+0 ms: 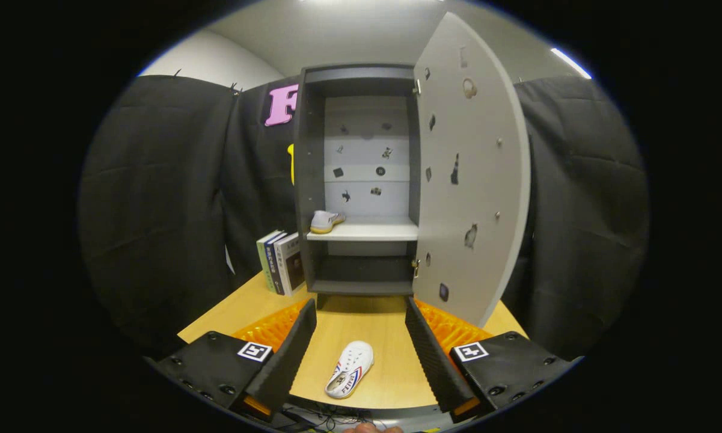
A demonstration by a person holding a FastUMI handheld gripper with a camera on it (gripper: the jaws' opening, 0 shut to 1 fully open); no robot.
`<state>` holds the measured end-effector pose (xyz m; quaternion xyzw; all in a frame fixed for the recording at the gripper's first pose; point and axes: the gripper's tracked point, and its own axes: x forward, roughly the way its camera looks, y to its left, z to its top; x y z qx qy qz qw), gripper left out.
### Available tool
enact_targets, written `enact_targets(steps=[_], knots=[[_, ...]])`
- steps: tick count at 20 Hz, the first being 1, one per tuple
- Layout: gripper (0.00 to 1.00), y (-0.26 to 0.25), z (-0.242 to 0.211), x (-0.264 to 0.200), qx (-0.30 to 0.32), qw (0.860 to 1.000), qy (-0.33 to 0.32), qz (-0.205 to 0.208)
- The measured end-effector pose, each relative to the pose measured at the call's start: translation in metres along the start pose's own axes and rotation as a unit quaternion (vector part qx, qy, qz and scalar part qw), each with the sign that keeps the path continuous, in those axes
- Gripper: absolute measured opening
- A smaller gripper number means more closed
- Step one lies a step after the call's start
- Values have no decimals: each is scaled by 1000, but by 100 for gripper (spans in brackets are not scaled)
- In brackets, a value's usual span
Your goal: Open the shoe cabinet door, grab the shoes and put them into the shoe cabinet, then close the shoe cabinet door.
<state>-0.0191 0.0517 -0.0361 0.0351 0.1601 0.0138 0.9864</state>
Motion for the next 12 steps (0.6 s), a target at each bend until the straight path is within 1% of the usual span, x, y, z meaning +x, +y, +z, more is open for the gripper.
enact_targets(steps=[3, 5, 7, 12], knots=[[94, 24, -51, 32, 11, 998, 57, 20], [95, 36, -88, 55, 22, 994, 103, 28], [95, 42, -113, 80, 23, 991, 131, 34], [95, 47, -174, 137, -24, 981, 187, 53]])
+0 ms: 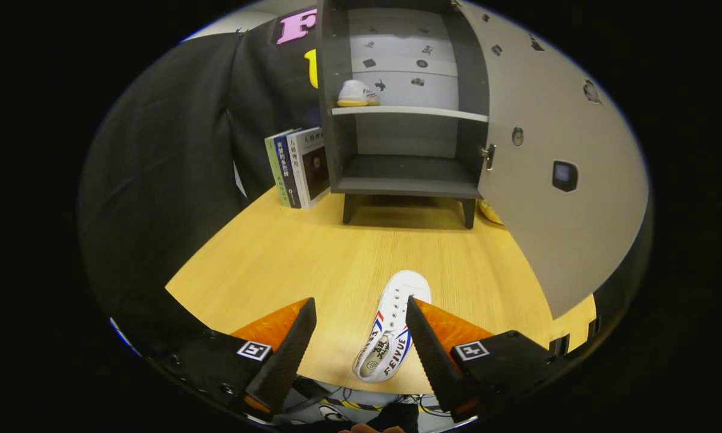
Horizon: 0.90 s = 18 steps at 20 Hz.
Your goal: Open the shoe cabinet door, grab the shoes and put them into the shoe cabinet, then close the shoe cabinet door.
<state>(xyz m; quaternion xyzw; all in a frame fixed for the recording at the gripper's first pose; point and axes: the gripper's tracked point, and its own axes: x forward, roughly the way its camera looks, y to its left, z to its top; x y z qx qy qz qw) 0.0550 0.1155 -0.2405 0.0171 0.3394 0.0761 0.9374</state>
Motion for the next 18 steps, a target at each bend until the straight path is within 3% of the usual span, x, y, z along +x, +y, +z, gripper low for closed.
enact_targets(steps=[6, 14, 17, 18], knots=[[95, -6, -32, 69, 4, 998, 70, -2], [95, -13, -68, 88, 40, 991, 122, -35], [95, -20, -75, 91, -20, 986, 152, -72], [87, -24, -78, 93, -48, 981, 163, -90]])
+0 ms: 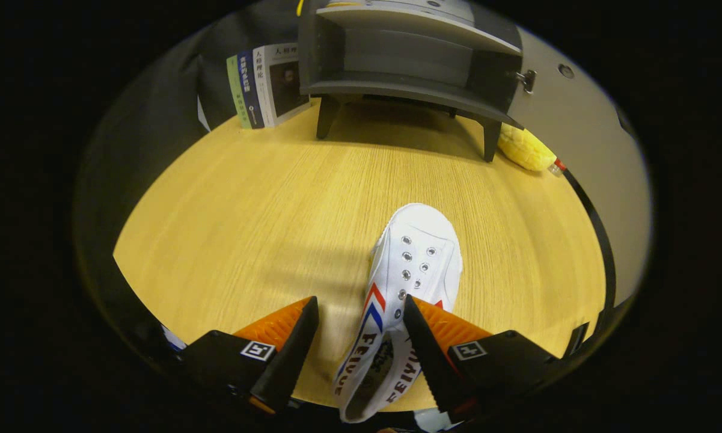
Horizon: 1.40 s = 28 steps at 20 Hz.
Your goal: Open the shoe cabinet door, grab the shoes and put them into the shoe cabinet, then close the shoe cabinet door.
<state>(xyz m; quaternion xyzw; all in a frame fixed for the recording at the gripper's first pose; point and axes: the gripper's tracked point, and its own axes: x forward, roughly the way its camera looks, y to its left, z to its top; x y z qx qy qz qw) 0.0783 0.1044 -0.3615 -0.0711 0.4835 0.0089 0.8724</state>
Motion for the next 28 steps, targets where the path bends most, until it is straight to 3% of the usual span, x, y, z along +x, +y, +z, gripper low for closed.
enact_targets(steps=[3, 7, 9, 11, 14, 21, 28], knots=[[61, -7, 2, -3, -10, 999, -2, -37], [30, -9, -1, 1, -9, 1000, 5, -24], [28, -11, 0, 0, -8, 1000, 7, -19], [7, -16, -4, 2, -3, 1000, 6, -8], [2, -15, -3, -6, 5, 1000, 13, 12], [2, -22, 8, -35, 37, 998, -6, 43], [2, -53, 84, -104, 45, 993, -98, 39]])
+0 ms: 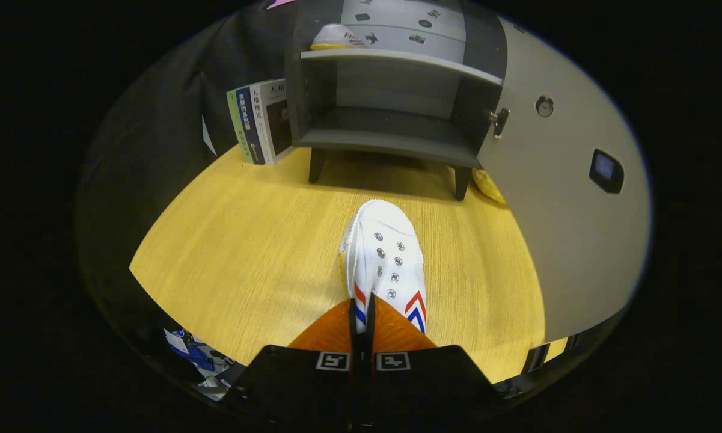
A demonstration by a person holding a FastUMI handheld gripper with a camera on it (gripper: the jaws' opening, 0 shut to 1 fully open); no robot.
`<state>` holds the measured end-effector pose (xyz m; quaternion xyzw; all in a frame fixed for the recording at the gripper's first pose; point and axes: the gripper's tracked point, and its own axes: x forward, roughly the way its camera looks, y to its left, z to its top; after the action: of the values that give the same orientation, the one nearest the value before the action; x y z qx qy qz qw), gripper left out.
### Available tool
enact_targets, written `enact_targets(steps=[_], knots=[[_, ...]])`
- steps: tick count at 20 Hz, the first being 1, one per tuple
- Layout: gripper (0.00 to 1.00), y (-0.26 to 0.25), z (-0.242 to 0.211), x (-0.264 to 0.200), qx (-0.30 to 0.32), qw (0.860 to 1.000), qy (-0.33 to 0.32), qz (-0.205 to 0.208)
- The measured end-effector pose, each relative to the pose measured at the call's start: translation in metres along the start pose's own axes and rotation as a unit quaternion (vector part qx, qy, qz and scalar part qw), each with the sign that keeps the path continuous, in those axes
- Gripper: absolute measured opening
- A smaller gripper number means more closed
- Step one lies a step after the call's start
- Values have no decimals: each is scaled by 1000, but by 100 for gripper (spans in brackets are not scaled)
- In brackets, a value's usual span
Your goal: Open the shoe cabinet door, grab the shoes and put them into the shoe cabinet, then close the shoe cabinet door.
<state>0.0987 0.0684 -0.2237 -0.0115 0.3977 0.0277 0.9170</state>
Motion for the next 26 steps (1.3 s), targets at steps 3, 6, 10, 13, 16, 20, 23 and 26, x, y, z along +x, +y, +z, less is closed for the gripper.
enact_targets(steps=[3, 6, 10, 13, 16, 20, 23, 26], knots=[[2, -13, 67, -35, -1, 998, -68, -4], [2, -26, 136, -64, 8, 992, -125, -5], [2, -43, 223, -73, 22, 984, -179, -5], [1, -58, 284, -72, 8, 977, -214, -23], [2, -67, 338, -63, 11, 972, -232, -23], [1, -80, 405, -31, -4, 969, -245, -30], [1, -87, 436, -2, 0, 972, -235, -31], [1, -97, 457, 32, -12, 975, -218, -46]])
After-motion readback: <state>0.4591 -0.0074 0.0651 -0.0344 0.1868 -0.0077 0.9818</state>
